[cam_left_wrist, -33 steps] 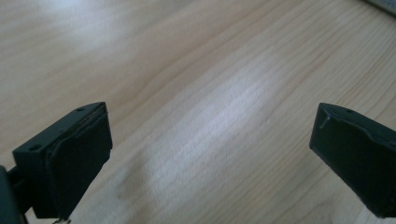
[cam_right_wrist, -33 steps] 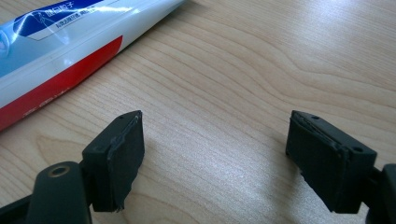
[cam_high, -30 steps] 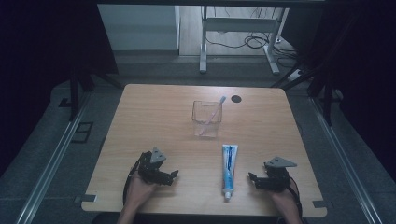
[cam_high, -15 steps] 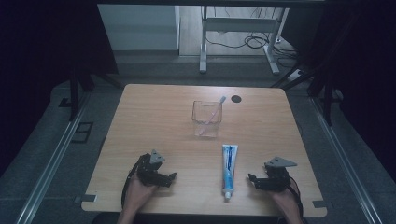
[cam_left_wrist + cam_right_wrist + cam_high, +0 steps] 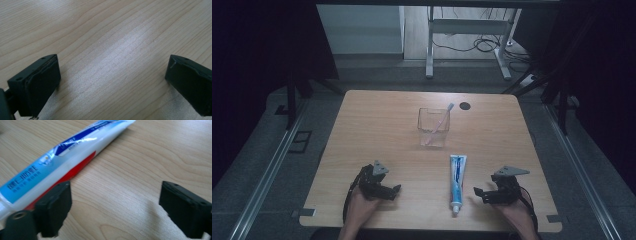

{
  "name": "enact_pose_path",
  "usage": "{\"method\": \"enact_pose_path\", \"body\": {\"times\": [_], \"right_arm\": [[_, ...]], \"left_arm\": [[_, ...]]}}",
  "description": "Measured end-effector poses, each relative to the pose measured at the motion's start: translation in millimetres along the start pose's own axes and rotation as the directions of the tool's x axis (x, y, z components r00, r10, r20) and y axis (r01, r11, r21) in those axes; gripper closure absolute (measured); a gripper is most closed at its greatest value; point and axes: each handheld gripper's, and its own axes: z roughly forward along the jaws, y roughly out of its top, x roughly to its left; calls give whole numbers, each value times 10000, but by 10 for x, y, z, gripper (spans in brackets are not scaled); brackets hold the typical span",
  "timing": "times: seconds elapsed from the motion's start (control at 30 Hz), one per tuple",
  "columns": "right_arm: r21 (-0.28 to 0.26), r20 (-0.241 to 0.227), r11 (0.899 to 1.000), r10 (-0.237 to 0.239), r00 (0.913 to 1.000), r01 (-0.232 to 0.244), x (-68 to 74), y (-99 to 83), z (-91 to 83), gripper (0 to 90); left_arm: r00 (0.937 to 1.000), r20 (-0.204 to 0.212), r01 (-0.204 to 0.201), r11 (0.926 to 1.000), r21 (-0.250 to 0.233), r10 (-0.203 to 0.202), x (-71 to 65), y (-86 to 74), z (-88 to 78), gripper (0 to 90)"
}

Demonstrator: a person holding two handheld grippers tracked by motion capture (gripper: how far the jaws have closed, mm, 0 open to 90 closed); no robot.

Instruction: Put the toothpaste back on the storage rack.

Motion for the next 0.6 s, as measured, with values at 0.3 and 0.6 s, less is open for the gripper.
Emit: {"method": "enact_pose_path", "body": {"times": [0.3, 0.6], "right_arm": [[-72, -544, 9995, -303, 9981, 299, 124, 180, -52, 377], [-160, -1803, 9950, -995, 9786, 982, 279, 336, -19, 689]], "left_arm": [[10000, 0, 9, 10000, -3, -9, 0, 0, 0, 2], [10000, 0, 4, 10000, 0, -4, 0, 0, 0, 2]]}}
